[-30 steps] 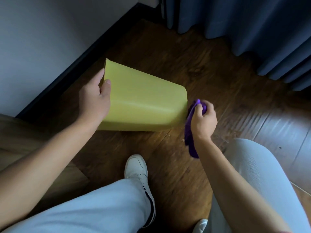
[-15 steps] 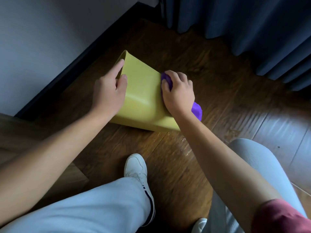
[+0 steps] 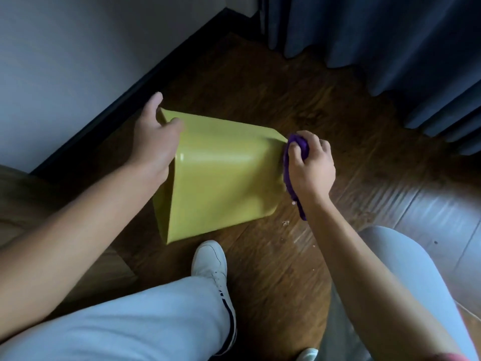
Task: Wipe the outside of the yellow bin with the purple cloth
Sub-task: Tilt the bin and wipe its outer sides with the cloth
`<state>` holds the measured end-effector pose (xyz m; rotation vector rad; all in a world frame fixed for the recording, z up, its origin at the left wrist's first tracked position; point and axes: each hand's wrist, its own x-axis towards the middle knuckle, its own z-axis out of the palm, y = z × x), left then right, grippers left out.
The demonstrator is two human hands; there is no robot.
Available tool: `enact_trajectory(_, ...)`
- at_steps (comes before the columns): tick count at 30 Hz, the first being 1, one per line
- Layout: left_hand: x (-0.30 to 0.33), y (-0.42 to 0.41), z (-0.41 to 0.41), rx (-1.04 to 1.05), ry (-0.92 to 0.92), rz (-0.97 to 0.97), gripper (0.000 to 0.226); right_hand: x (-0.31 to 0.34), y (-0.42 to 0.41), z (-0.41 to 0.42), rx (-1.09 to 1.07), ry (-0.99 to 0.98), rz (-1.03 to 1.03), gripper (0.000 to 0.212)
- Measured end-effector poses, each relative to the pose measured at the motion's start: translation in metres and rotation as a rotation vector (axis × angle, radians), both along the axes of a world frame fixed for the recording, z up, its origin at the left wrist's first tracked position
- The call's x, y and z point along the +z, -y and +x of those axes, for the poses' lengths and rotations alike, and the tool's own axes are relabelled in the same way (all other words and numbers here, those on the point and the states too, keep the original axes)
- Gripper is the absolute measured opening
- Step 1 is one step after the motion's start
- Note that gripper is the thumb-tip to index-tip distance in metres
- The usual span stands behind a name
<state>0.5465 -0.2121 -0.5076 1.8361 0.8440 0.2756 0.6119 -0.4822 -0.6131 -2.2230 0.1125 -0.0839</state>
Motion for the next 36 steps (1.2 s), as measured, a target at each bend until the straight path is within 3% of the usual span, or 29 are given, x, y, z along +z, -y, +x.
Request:
enact_trajectory(4, -0.002, -0.006, 0.007, 0.0, -0.048, -0.045, 0.068, -0.01, -0.018, -0.005, 0.13, 0.032, -0.121, 0.039)
enact_trajectory(8, -0.003, -0.023, 0.008, 0.001, -0.093, -0.055, 0.068, -0.032, -0.026, -0.016, 0.104, 0.004, -0.158, 0.042)
enact_trajectory(14, -0.006, -0.046, 0.005, 0.072, -0.132, -0.099, 0.069, -0.075, -0.022, -0.065, 0.157, -0.291, -0.254, 0.048)
enact_trajectory(20, -0.008, -0.049, 0.001, 0.046, -0.116, -0.043, 0.067, -0.087, -0.01, -0.075, 0.113, -0.516, -0.317, 0.038)
enact_trajectory(23, -0.006, -0.047, 0.004, -0.008, -0.12, 0.009, 0.068, -0.073, -0.002, -0.057, 0.036, -0.467, -0.28, 0.039)
enact_trajectory(29, 0.006, -0.033, 0.006, -0.22, -0.146, 0.082, 0.073, -0.023, 0.025, -0.008, -0.012, -0.188, -0.151, 0.039)
enact_trajectory(32, 0.009, -0.021, 0.009, -0.311, -0.155, 0.112, 0.073, -0.003, 0.028, 0.01, 0.114, -0.128, -0.12, 0.037)
enact_trajectory(36, 0.01, -0.019, 0.011, -0.406, -0.173, 0.132, 0.068, -0.002, 0.018, 0.011, 0.326, -0.178, -0.268, 0.04)
